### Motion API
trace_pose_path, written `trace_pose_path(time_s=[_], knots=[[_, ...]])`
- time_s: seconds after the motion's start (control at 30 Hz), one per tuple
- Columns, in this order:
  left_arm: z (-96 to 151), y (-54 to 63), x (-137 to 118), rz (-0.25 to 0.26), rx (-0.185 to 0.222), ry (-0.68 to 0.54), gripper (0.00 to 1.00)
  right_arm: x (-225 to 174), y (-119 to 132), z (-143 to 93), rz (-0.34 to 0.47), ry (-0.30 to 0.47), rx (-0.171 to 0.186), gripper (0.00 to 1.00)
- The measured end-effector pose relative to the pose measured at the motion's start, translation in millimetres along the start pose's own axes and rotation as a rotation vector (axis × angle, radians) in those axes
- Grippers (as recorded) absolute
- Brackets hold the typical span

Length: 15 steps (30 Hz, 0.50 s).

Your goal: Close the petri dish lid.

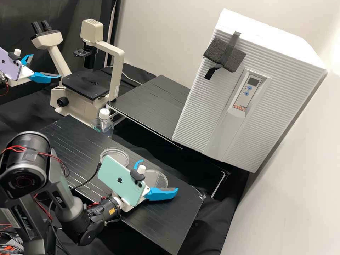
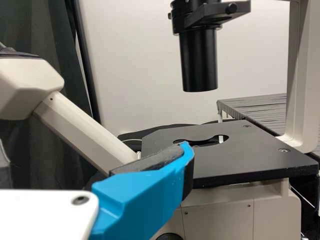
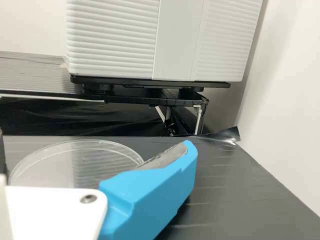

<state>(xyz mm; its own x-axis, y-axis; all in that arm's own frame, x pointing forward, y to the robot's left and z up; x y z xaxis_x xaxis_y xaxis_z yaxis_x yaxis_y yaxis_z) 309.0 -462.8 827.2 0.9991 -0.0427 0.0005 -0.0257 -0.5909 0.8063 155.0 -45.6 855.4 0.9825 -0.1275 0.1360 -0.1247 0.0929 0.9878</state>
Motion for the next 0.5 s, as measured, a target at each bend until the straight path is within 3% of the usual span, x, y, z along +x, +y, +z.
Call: trace_pose_path(time_s=[0.5], knots=[[0.0, 0.0, 0.0, 0.000, 0.000, 0.000, 1.00, -0.3, 0.3, 0.0, 0.000, -0.004, 0.004, 0.00]])
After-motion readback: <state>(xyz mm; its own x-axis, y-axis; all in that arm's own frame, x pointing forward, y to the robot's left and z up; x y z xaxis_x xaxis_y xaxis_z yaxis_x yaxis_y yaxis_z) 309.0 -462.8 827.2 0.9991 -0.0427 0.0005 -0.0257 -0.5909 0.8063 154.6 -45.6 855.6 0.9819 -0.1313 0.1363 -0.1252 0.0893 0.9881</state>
